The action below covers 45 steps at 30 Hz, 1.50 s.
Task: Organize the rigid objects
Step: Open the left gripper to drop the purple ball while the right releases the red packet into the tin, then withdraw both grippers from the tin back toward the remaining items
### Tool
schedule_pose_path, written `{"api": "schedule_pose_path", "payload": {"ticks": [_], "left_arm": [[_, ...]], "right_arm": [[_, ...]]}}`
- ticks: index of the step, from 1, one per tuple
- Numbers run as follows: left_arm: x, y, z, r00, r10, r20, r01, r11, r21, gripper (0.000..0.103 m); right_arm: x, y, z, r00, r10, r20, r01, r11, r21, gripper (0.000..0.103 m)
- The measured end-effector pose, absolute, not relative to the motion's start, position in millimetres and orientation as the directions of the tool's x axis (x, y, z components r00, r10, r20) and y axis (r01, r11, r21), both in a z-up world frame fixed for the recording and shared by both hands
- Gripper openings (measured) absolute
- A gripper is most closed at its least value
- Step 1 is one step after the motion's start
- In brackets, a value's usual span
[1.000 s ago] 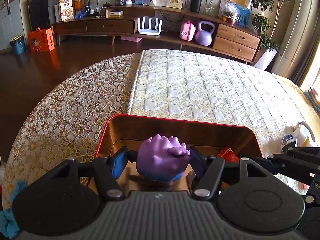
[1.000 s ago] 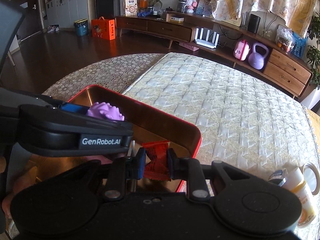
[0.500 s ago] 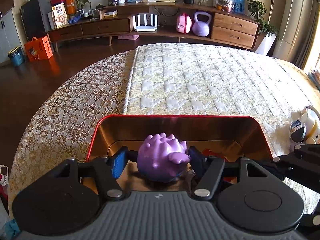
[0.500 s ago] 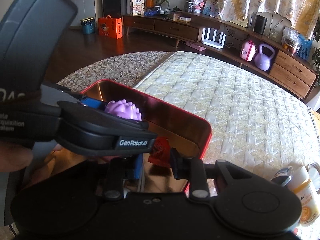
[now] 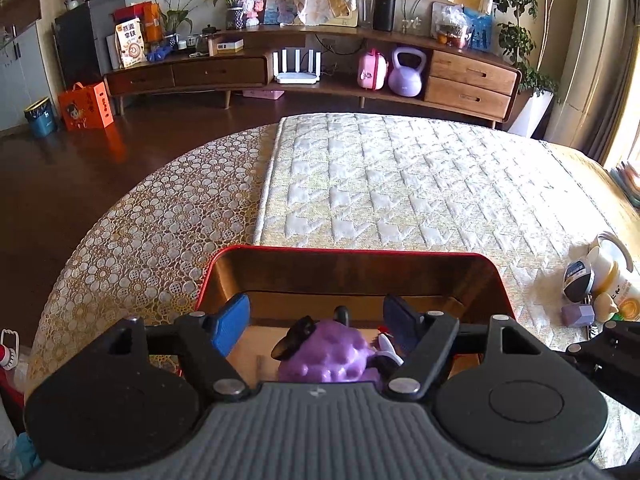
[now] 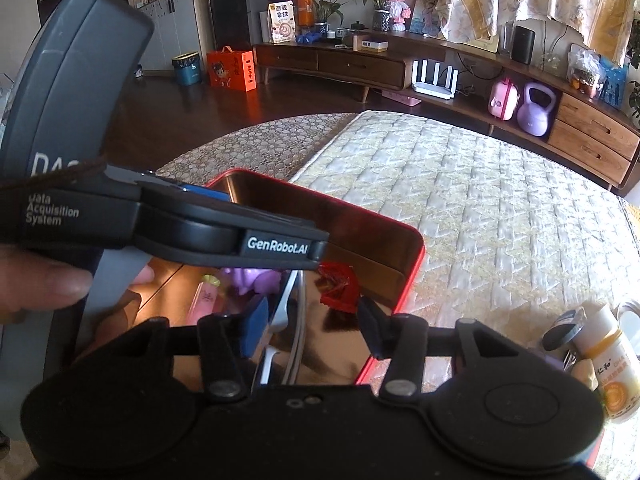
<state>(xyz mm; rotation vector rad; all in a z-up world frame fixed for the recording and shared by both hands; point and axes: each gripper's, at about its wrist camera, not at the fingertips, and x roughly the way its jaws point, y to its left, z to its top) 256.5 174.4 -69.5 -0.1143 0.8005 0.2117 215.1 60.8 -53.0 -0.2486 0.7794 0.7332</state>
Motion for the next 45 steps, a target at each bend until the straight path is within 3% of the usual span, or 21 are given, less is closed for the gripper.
{"api": "schedule_pose_path", "payload": {"ticks": [14, 18, 27, 45], "left_arm": [[219, 158, -37, 0.716, 0.113, -0.689, -0.213, 0.975, -0.061, 0.074], [207, 146, -29, 0.727, 0.097, -0.679, -0.199, 0.977, -0.074, 0.081], [183, 110, -19, 0.752, 0.063, -0.656, -0.155, 0.984, -0.083, 0.082], [157, 27, -25, 0.788, -0.082, -0.611, -0.024, 0.986, -0.164, 0.086]], "right_arm": [[180, 20, -22, 0.511, 0.539, -0.67, -0.666, 0.741, 0.089, 0.074], [172, 2, -15, 0.524, 0.542, -0.657, -0.645, 0.757, 0.11, 0.084], [160, -51, -5, 0.564, 0.534, -0.63, -0.582, 0.798, 0.155, 0.1], [154, -181, -15, 0.647, 0.439, -0.624, -0.431, 0.885, 0.176, 0.103]]}}
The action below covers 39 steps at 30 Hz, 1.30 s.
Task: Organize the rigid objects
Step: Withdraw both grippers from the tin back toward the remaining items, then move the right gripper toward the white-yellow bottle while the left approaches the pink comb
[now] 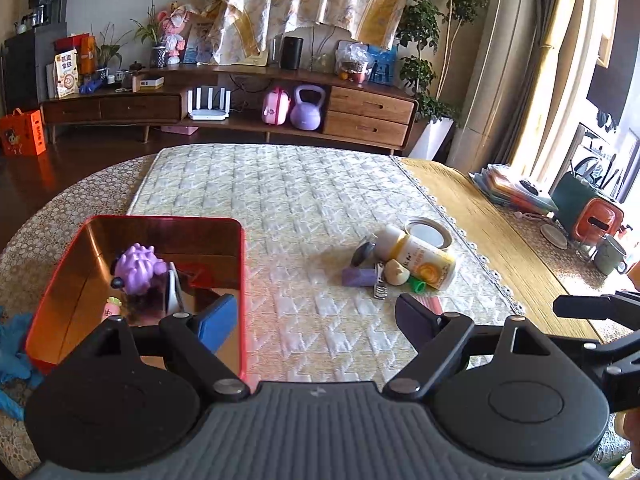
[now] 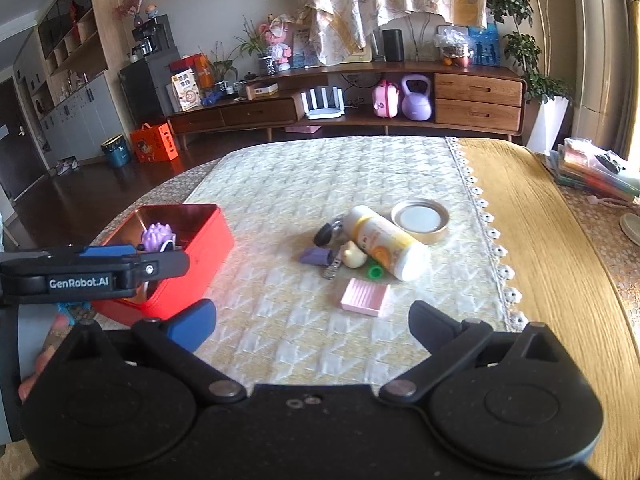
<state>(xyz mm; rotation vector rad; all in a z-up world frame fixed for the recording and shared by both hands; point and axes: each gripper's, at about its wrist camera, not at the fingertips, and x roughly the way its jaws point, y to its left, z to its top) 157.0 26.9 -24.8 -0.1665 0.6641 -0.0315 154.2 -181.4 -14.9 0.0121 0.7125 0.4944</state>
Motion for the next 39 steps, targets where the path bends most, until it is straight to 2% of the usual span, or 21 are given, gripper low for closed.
{"api": "schedule_pose_path", "payload": {"ticks": [14, 26, 33, 37, 39], "left_arm": [[172, -41, -57, 0.758, -0.137, -0.638, 0.027, 0.984, -0.179, 0.086], [202, -85, -87, 0.735, -0.15, -0.661, 0.088, 0.988, -0.126, 0.086], [225, -100, -107, 0.722, -0.14, -0.677, 0.078, 0.99, -0.121, 0.086], [233, -104, -114, 0.723, -0.139, -0.677, 0.086, 0.99, -0.111, 0.086], [237, -105, -116, 0.724, -0.138, -0.676, 0.087, 0.99, -0.108, 0.086]], "right_arm": [[193, -222, -30, 0.654, 0.394, -0.646, -0.389, 0.907, 0.159, 0.102], [248, -222, -45, 0.633, 0.365, -0.683, -0.367, 0.918, 0.15, 0.1], [273, -204, -58, 0.608, 0.364, -0.706, -0.407, 0.906, 0.117, 0.094], [289, -195, -65, 0.595, 0.368, -0.714, -0.432, 0.896, 0.102, 0.088], [295, -191, -70, 0.585, 0.375, -0.719, -0.45, 0.888, 0.097, 0.081]]}}
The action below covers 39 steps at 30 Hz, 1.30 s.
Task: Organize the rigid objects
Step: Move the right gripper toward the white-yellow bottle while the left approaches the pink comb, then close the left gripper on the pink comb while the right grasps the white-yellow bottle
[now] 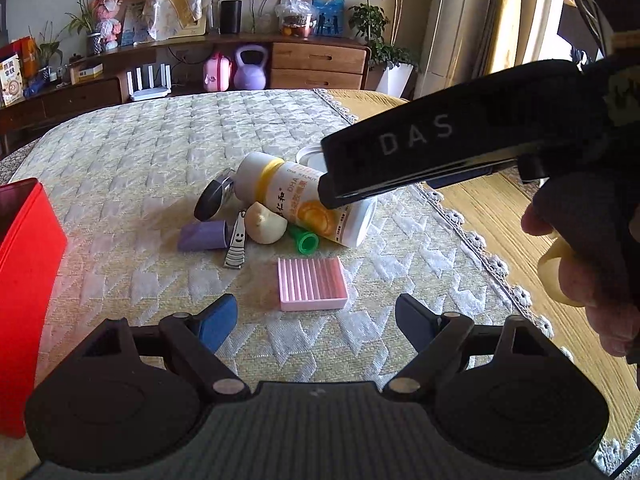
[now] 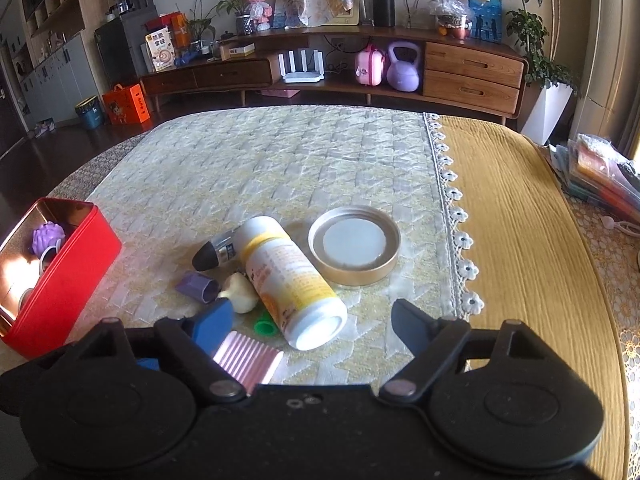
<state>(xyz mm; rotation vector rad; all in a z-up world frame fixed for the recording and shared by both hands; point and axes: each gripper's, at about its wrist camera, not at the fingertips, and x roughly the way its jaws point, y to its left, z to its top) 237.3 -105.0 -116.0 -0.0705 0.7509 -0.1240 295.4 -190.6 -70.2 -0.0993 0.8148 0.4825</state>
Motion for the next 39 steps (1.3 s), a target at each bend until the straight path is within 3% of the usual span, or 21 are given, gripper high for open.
{"api": "schedule_pose_path", "payload": {"ticks": [14, 18, 26, 30, 39], "left_arm": [[254, -106, -130, 0.733, -0.13, -0.668, 0.095, 0.992, -0.088, 0.086], [252, -111, -130, 0.743, -0.096, -0.662, 0.095, 0.995, -0.038, 0.068], [252, -109, -128, 0.75, -0.078, -0.656, 0.086, 0.996, -0.02, 0.04], [252, -105, -128, 0.748, -0.092, -0.657, 0.093, 0.995, -0.033, 0.04], [247, -92, -125, 0.742, -0.115, -0.66, 0.093, 0.993, -0.069, 0.04]], "right_arm": [[317, -169, -91, 0.54, 0.411, -0.735, -0.52, 0.849, 0.092, 0.066], [319, -168, -94, 0.546, 0.411, -0.73, -0.519, 0.85, 0.091, 0.058], [315, -164, -94, 0.561, 0.401, -0.724, -0.527, 0.848, 0.061, 0.054], [309, -162, -92, 0.57, 0.4, -0.718, -0.526, 0.849, 0.055, 0.046], [290, -172, -81, 0.593, 0.429, -0.682, -0.478, 0.869, 0.131, 0.044]]}}
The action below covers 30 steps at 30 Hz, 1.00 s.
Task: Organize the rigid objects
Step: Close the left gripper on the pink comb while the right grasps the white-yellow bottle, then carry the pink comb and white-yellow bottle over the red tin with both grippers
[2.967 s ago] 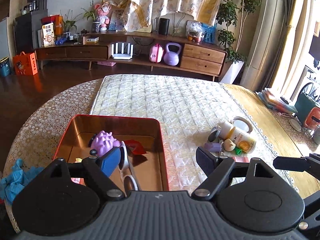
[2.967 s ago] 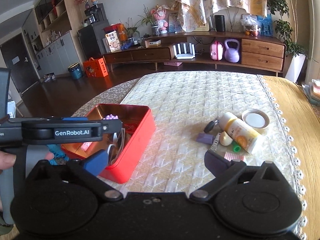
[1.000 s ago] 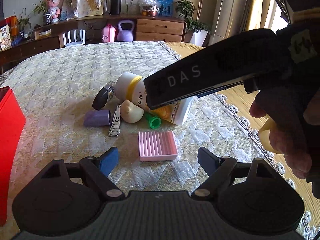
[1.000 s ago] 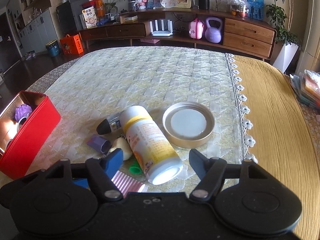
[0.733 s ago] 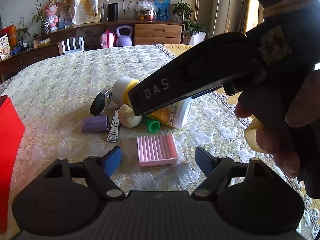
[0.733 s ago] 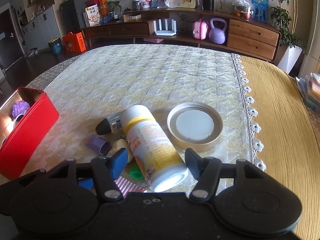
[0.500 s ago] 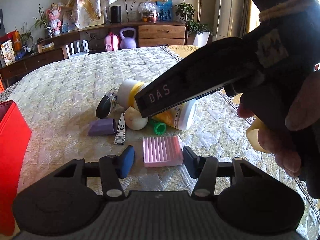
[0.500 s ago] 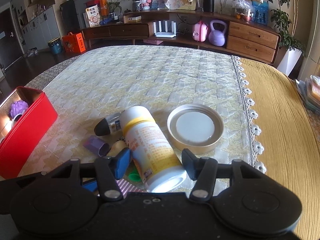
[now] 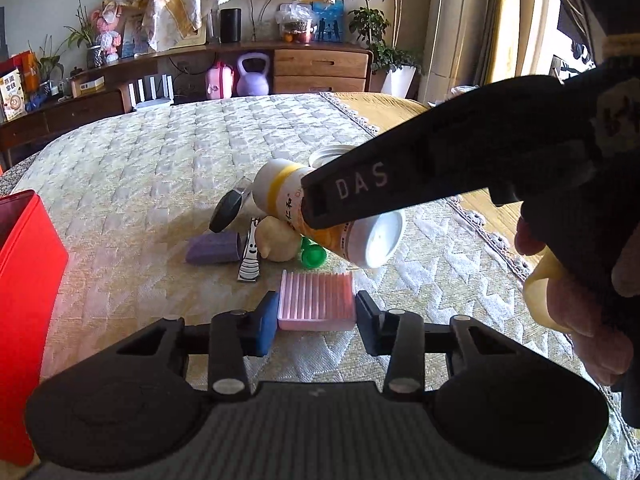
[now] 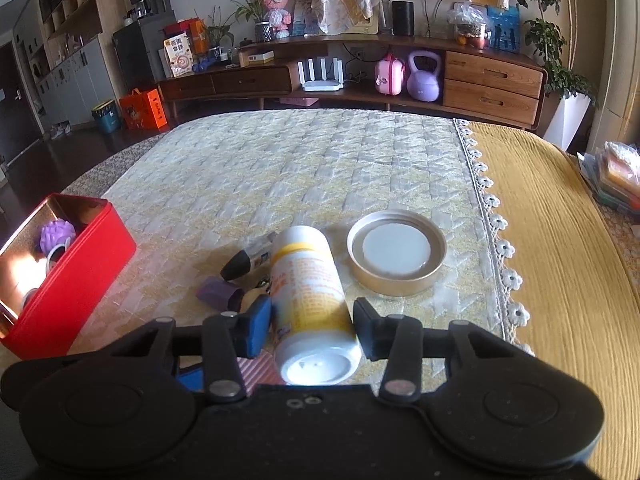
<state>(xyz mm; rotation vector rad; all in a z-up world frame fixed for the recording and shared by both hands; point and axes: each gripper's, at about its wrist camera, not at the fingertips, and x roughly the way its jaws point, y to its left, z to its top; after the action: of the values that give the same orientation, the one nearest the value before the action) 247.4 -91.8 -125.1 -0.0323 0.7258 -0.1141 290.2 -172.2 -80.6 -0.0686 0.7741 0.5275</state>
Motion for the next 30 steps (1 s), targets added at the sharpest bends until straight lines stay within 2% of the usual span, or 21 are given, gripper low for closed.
{"api": "schedule_pose_path", "payload": {"ticks": [13, 19, 28, 30], "left_arm": [[221, -77, -111, 0.744, -0.116, -0.659, 0.076, 0.993, -0.089, 0.04], [205, -66, -97, 0.749, -0.109, -0.653, 0.059, 0.993, -0.098, 0.04], [180, -49, -79, 0.766, -0.098, -0.635, 0.034, 0.993, -0.112, 0.04], [174, -46, -78, 0.767, -0.096, -0.634, 0.031, 0.993, -0.112, 0.04]], "right_arm": [[252, -199, -60, 0.653, 0.423, -0.629, -0.372, 0.902, 0.221, 0.041], [231, -208, -49, 0.675, 0.409, -0.614, -0.355, 0.91, 0.216, 0.039], [201, -218, -51, 0.656, 0.408, -0.635, -0.364, 0.908, 0.208, 0.038], [189, -221, -58, 0.637, 0.414, -0.65, -0.373, 0.904, 0.21, 0.031]]}}
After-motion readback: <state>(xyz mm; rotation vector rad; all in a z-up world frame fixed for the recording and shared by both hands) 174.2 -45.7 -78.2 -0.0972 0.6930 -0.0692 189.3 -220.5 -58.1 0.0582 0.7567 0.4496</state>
